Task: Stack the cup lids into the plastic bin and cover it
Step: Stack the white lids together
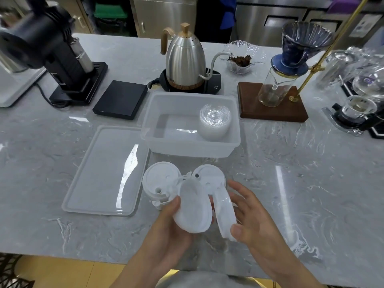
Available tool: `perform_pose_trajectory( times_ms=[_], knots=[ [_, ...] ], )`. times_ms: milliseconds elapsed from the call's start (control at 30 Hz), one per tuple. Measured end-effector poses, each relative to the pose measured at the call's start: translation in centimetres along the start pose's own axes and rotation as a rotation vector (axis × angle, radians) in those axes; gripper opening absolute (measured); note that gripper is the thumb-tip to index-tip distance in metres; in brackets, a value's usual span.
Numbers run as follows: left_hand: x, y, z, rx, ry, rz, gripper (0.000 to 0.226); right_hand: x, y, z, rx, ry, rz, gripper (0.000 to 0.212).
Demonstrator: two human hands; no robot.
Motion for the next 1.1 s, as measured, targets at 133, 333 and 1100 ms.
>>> perform_pose_trajectory(
  times_ms=[133,333,1100],
  knots=[
    [0.0,0.4,-0.4,0.027,-0.154,0.043,0.071,-0.4,-0.3,0.6,0.063,0.072,0.024,0.085],
    [-1.8,-0.5,-0.4,0.125,-0.25,0.174,0.065,-1.5,-0.3,1.9,0.087,0.34,0.196,0.085],
    [-2.0,-0.3,-0.6,0.073,-0.006,0.186,0.066,-1.7,-0.1,5.1,0.179,-0.464,-0.014,0.081]
  ],
)
Point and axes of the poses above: each hand's wrist, its own y-axis towards the middle knuckle, its own x-axis out of the back of the hand, z = x × y, the point moved 8 cm from there along y, towards the middle knuckle, and after that the axes turned 3 degrees about y, right-handed, at the moved point
